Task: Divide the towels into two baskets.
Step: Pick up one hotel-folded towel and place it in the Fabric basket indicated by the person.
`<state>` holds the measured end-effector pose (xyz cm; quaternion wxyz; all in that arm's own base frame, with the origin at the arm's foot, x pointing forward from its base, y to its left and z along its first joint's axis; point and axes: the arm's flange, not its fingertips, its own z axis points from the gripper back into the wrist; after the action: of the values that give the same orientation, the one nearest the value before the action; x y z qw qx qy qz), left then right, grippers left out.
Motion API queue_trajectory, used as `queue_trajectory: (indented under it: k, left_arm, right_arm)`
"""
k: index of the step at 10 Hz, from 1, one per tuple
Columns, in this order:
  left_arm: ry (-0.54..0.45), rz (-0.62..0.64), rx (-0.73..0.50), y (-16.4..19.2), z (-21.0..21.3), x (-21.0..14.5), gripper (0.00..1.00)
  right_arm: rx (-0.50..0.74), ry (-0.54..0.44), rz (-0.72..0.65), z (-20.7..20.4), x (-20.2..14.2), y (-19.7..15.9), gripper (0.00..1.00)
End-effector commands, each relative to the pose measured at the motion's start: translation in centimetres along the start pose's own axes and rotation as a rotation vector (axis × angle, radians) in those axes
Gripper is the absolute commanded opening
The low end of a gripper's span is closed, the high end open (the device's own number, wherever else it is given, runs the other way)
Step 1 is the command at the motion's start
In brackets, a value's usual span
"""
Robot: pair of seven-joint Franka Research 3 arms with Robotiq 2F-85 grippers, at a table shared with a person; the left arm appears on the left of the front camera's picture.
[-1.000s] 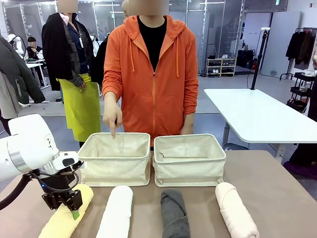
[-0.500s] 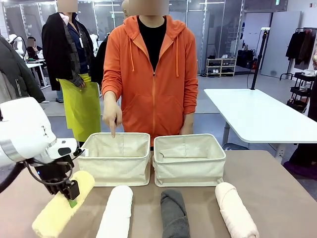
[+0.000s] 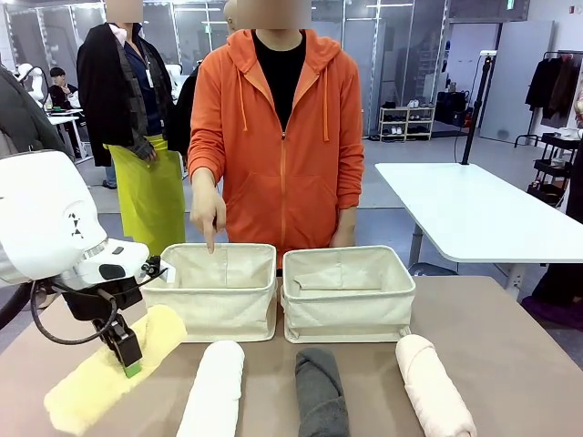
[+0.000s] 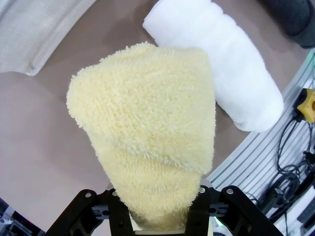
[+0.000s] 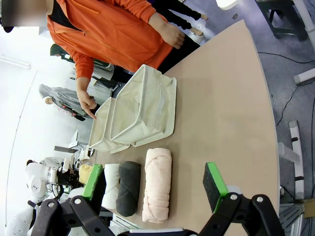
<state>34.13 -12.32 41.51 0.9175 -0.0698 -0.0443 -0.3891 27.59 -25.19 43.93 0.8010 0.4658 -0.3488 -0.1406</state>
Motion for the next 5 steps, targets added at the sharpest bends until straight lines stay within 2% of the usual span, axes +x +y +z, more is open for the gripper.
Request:
queue_trajectory:
  k: [1, 3, 4, 5]
  left_arm:
    - [-0.001, 0.029, -0.011, 0.7, -0.1, -0.2, 0.01]
    - [-0.001, 0.029, -0.011, 0.7, -0.1, -0.2, 0.01]
    - [0.003, 0.014, -0.01, 0.5, -0.3, -0.3, 0.37]
    - [-0.051, -0.157, 0.134, -1.0, 2.4, 1.5, 0.37]
  right_arm:
    - [0.013, -0.004, 0.007, 0.2, -0.1, 0.1, 1.0]
    - [0.013, -0.004, 0.007, 0.2, -0.1, 0.1, 1.0]
    - [0.013, -0.004, 0.007, 0.2, -0.1, 0.1, 1.0]
    - [0.013, -0.004, 0.007, 0.2, -0.1, 0.1, 1.0]
